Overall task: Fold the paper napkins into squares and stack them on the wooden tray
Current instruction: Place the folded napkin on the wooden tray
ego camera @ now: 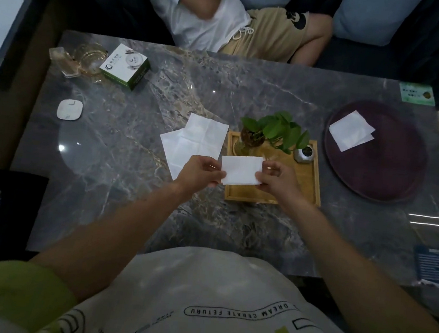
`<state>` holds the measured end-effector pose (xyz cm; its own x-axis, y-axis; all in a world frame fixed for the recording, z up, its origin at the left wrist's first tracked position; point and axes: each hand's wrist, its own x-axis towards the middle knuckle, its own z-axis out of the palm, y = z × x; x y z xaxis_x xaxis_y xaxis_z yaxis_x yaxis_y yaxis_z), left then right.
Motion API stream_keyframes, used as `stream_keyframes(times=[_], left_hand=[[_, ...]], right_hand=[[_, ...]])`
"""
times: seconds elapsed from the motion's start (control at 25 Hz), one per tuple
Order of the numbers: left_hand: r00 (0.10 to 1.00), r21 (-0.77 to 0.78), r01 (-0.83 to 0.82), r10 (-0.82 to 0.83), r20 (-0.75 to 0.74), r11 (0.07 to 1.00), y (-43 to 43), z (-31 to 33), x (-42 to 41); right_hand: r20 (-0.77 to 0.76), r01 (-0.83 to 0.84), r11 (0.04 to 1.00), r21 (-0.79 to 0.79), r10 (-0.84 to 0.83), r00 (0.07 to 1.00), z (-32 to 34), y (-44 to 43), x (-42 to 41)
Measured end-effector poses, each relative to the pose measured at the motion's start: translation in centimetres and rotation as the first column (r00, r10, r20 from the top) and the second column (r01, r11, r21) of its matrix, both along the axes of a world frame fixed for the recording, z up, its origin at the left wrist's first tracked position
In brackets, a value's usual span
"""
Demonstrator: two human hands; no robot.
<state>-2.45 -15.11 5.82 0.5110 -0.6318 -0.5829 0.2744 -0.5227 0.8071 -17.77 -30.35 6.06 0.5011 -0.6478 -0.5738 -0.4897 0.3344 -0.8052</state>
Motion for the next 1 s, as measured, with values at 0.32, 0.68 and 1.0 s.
stream_keyframes(times=[0.32, 0.68, 1.0], left_hand=[[0.994, 0.195, 0.101, -0.107, 0.022, 0.976, -1.8, -3.7, -1.2], [0.985, 0.290, 0.162, -0.174, 0.017, 0.943, -3.6, -6.5, -1.9], [0.954, 0.331, 0.192, -0.255, 0.159, 0.924, -4.2, -8.1, -2.3]], right_hand=[[-0.167, -0.017, 0.999, -0.029, 0.012, 0.986, -4.1, -1.4, -0.8], [-0.261, -0.018, 1.000, -0.016, 0.013, 0.965, -7.3, -2.3, -1.5], [-0.390, -0.136, 0.986, -0.100, 0.087, 0.917, -9.2, -2.3, -1.4]])
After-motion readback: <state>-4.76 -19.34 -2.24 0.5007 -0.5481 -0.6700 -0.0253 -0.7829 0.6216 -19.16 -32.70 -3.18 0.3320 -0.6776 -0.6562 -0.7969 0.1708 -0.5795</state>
